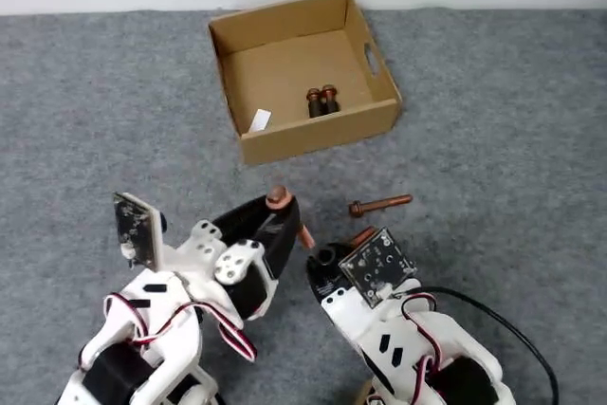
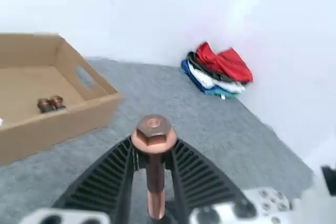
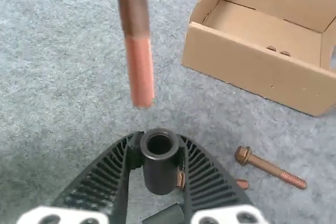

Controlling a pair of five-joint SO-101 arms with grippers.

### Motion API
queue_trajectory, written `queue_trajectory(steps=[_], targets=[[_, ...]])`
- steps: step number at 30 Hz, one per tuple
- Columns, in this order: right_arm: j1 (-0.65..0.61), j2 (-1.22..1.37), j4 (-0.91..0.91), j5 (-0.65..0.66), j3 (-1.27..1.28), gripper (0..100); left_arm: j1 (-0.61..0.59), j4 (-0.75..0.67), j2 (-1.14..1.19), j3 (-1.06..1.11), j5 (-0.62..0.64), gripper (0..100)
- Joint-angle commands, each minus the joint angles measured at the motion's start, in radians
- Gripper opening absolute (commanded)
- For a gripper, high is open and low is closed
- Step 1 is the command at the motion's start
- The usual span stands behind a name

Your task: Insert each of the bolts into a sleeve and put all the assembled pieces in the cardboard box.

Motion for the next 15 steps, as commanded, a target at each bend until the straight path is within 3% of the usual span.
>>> queue_trajectory(steps=[1,15], targets=[[-0.008,-0.005,-0.030,0.018,-0.014,0.8,0.017,0.002,-0.003,-0.004,0.006,0],[-0.008,-0.005,-0.030,0.018,-0.014,0.8,0.066,-0.121,-0.005,0.140,0.006,0]])
